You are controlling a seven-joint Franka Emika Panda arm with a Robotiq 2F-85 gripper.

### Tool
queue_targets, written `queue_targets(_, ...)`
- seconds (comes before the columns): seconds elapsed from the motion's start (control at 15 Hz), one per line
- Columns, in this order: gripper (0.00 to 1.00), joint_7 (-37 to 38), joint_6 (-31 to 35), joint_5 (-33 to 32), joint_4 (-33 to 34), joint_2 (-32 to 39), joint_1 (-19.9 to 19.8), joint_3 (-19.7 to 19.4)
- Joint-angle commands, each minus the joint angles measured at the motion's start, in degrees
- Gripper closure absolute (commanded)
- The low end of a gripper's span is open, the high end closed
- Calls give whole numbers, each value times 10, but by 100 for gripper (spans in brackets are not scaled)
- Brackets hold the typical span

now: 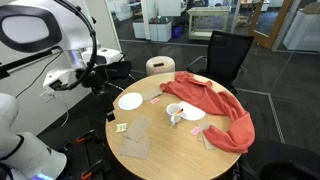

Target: Take the marker from the white cup and put it on the table

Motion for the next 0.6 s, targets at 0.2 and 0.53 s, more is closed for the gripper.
queue_targets(0.2,0,2,-2,-2,1,0,4,-3)
queue_targets(0.53,0,31,21,21,27,40,17,4)
